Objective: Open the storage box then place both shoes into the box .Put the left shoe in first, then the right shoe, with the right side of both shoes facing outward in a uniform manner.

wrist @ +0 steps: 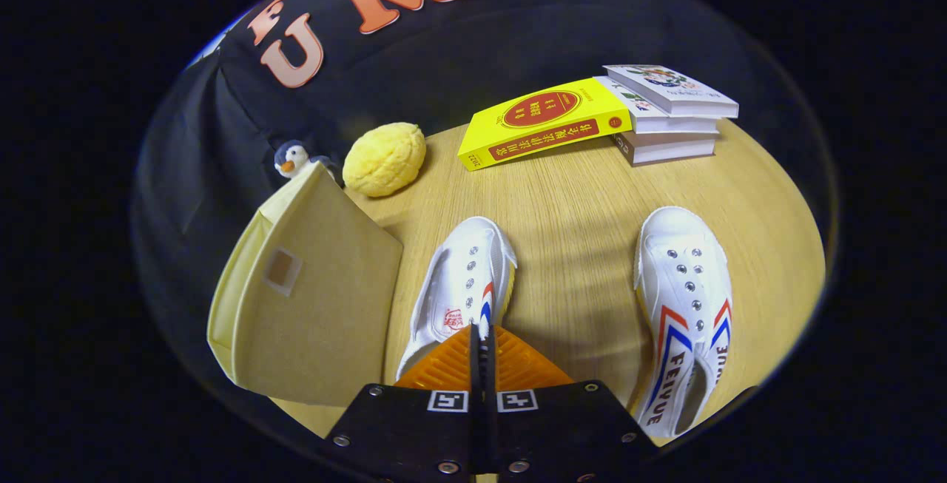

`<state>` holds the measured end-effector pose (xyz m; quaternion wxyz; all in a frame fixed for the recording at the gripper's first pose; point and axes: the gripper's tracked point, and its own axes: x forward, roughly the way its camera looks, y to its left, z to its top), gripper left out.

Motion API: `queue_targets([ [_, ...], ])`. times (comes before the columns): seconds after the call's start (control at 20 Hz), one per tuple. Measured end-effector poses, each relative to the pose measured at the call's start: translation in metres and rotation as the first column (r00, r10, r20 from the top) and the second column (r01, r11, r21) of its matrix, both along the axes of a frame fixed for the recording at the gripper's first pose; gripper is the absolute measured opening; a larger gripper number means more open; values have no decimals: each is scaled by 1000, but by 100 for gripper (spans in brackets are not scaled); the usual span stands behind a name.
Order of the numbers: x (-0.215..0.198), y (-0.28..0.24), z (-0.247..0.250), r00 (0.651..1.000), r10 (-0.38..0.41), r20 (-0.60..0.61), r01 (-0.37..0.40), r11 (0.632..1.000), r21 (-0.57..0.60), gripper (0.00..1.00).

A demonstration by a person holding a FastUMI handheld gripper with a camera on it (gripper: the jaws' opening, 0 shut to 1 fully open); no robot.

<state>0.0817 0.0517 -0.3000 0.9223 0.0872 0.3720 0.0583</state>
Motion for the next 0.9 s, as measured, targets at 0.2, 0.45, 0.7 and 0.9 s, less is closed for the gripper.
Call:
queue_targets([
  [0.2, -12, -5, -25, 991, 59, -118, -76, 986, -151, 0],
  [0.45, -12, -10, -34, 934, 128, -334, -211, 950, -228, 18],
  [0.7, -14, -2, -41, 866, 130, -482, -208, 972, -111, 23],
  [0.9, -16, -3, -43, 859, 136, -493, -137, 990, 35, 1],
])
